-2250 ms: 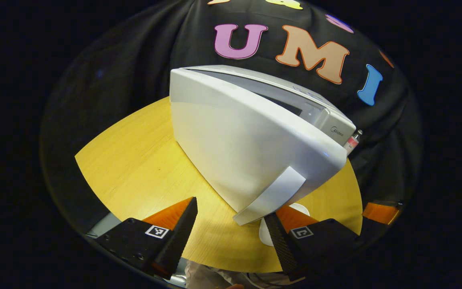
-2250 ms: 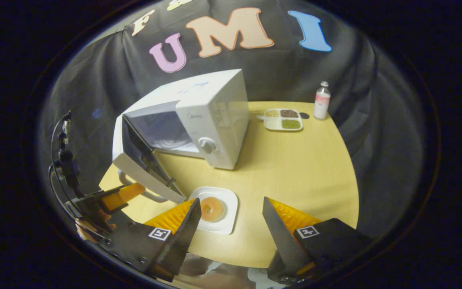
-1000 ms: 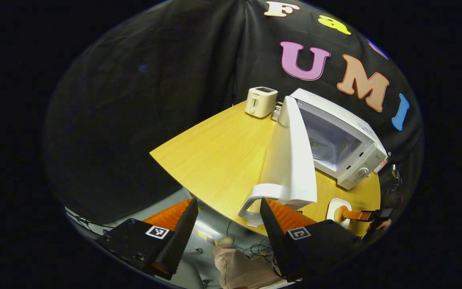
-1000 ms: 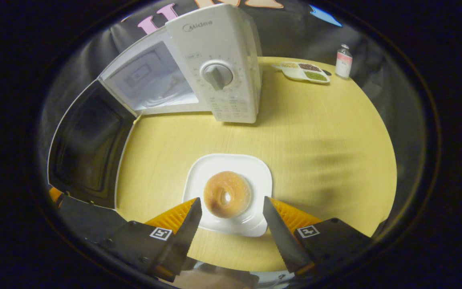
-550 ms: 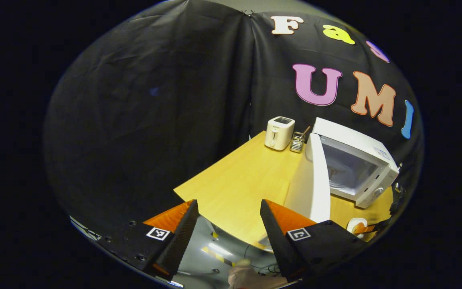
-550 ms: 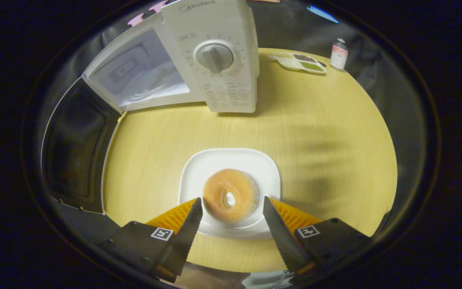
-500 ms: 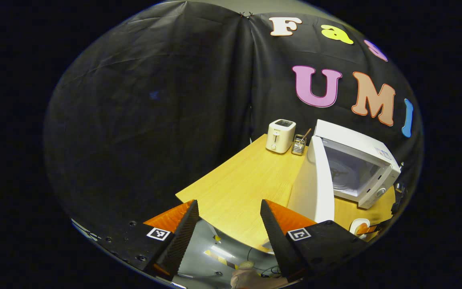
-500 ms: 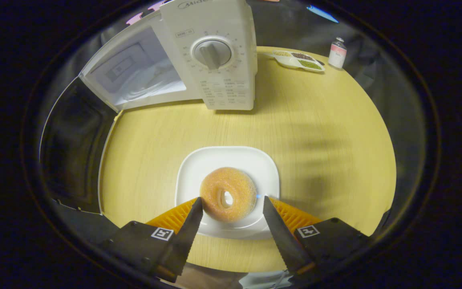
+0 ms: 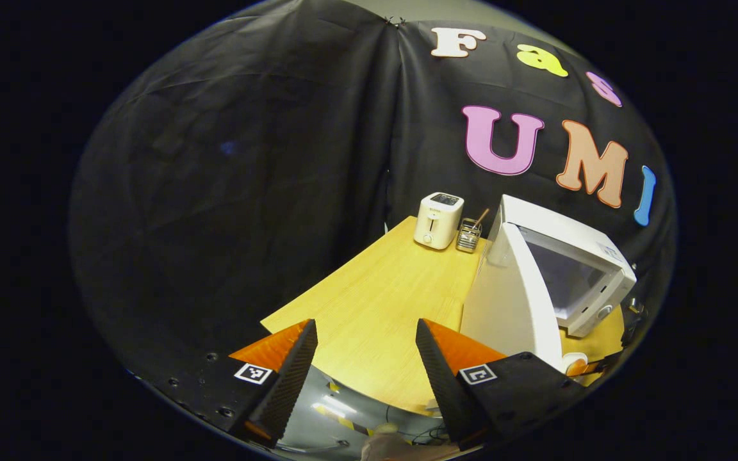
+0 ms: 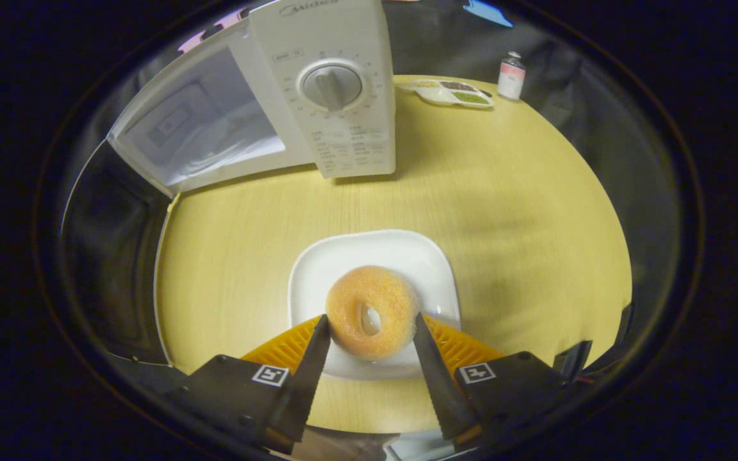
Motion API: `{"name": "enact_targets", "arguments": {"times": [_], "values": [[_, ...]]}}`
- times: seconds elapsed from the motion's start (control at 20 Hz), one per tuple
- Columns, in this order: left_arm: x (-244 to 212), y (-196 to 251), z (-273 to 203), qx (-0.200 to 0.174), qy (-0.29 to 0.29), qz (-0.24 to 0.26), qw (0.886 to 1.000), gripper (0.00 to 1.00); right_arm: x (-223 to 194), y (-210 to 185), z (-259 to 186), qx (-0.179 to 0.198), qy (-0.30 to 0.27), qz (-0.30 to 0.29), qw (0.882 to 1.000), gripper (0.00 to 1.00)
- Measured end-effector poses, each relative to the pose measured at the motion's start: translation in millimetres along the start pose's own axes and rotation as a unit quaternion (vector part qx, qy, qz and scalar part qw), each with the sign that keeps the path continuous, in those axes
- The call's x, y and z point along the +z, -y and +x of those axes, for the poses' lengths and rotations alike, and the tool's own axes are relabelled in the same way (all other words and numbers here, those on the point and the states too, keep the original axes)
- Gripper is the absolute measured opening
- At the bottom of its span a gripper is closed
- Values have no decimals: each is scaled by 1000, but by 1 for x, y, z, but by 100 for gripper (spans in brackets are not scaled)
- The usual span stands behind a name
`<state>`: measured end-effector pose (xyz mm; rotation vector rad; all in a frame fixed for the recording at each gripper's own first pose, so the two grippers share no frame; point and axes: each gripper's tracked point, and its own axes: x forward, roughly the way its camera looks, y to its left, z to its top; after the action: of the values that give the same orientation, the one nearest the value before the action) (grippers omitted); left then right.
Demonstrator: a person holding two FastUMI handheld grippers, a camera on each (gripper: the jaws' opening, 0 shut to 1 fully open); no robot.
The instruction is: Open the microwave oven with the left hand, put the food in, and close the microwave oven.
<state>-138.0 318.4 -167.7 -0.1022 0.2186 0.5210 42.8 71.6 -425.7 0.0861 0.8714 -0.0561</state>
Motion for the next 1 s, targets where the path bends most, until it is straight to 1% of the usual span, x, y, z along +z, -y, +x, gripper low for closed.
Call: {"name": "enact_targets", "arguments": {"times": [0.05,0.1,0.25,0.35,0.45,0.5,0.55,0.6,0.65,0.7,0.75,0.85,1.0], "values": [[2,-3,4,-6,-1,3,1000,90,3,0,-5,-4,11,13,1000,75],[3,-2,7,-13,-2,5,1000,90,5,-2,-11,-1,19,28,999,67],[7,7,21,-40,-6,10,999,90,7,-7,-29,2,39,66,997,68],[10,15,29,-60,-8,19,998,90,7,-8,-44,-4,57,77,995,68],[12,27,38,-81,-9,28,996,90,5,-17,-59,-1,68,90,994,67],[13,33,42,-93,-12,30,995,90,3,-24,-65,3,74,96,993,73],[15,36,44,-103,-13,32,994,90,3,-33,-72,9,80,101,992,73],[16,39,46,-112,-13,34,993,94,3,-43,-78,17,87,106,990,73],[17,41,49,-119,-14,37,992,90,5,-53,-84,26,94,110,989,73],[18,44,50,-125,-13,41,991,90,7,-65,-88,36,102,114,988,73],[19,44,50,-131,-13,44,990,90,9,-76,-94,48,109,118,986,67],[16,52,53,-141,-14,47,989,90,16,-104,-102,81,121,133,980,67],[16,51,54,-144,-12,43,989,90,29,-137,-108,126,135,147,972,68]]}}
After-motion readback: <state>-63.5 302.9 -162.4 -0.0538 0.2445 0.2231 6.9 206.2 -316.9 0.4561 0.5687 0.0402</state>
